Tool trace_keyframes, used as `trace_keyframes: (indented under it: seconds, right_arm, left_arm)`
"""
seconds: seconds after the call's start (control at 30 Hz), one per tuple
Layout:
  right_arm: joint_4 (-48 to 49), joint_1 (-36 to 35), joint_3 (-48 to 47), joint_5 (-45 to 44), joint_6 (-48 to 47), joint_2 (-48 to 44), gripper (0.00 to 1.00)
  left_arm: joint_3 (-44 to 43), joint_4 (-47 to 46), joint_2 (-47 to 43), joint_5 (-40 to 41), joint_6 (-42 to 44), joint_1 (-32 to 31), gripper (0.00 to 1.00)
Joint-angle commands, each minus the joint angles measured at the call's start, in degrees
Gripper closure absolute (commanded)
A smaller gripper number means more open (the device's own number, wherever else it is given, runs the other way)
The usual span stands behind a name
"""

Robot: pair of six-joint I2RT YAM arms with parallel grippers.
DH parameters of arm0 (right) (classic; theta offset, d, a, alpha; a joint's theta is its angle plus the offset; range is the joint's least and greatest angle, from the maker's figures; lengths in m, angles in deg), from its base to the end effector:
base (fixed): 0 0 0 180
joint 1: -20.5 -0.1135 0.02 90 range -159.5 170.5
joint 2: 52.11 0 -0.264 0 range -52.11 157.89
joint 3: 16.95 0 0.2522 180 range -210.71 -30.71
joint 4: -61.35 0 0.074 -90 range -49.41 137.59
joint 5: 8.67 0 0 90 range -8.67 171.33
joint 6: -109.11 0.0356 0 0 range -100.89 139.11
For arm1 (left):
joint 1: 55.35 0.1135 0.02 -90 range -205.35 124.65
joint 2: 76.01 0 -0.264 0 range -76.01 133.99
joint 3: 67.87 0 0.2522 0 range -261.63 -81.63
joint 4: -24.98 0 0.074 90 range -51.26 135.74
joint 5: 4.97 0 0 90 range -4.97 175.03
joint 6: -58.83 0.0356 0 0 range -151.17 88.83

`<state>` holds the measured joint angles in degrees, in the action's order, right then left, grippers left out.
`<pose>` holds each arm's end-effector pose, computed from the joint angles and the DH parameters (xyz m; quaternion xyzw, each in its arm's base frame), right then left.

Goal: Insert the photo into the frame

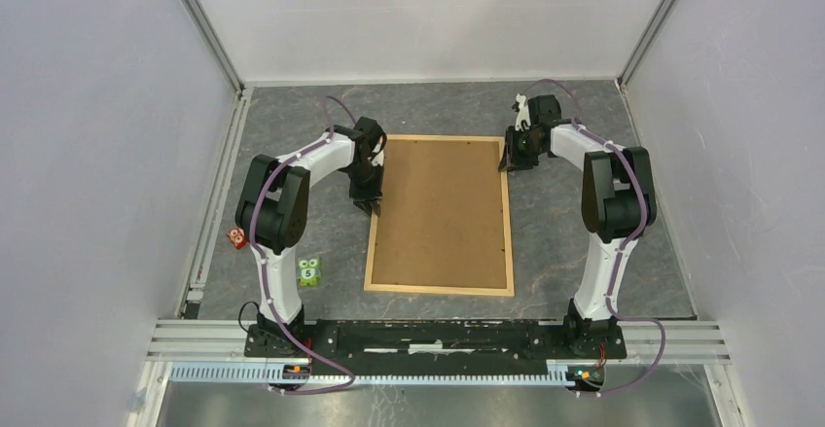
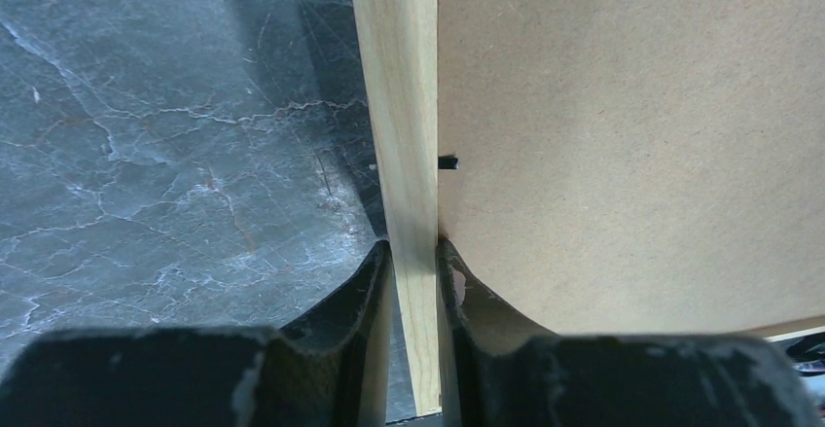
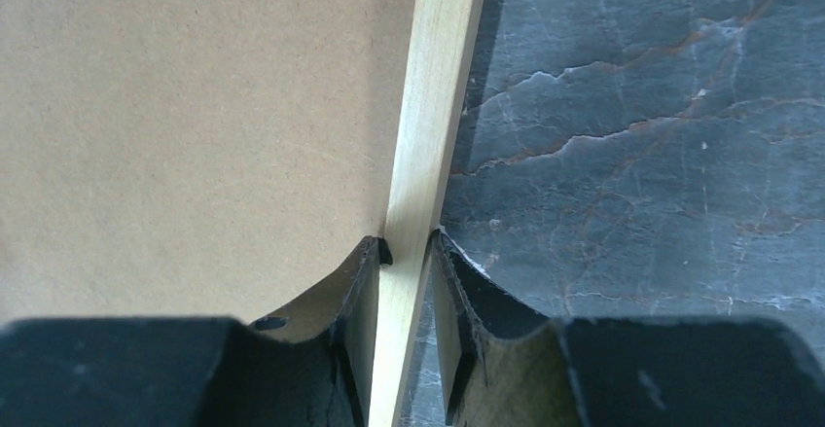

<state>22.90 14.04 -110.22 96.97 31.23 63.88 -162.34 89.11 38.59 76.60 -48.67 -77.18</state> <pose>0.4168 0.0569 0.1585 0.0135 0.9600 0.1699 0.2221 0.3486 -0.1453 0.1581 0.0413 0.9952 -0.0859 0.0223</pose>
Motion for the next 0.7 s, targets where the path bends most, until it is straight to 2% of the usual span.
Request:
trace_keyframes:
  seconds: [0.0, 0.13, 0.5, 0.67]
  right_arm:
    - [-1.77, 0.17, -0.90, -4.10, -0.25, 3.14, 0.70]
    - [-2.19, 0.20, -0.82, -4.60, -0.24, 3.17, 0.69]
    - [-0.80, 2.13, 0.56, 1.34, 0.47, 0.73, 0.69]
    - [0.34, 2.44, 2.34, 2.07, 0.48, 0.17, 0.65]
  left_arm:
    - [2.46, -1.39, 1.72, 2.49, 2.73, 0.40, 0.76]
    - [2.63, -1.43, 1.78, 2.46, 2.82, 0.46, 0.78]
    - [2.48, -1.37, 2.11, 2.32, 2.73, 0.44, 0.83]
    - [2.50, -1.43, 2.29, 2.15, 2.73, 0.40, 0.83]
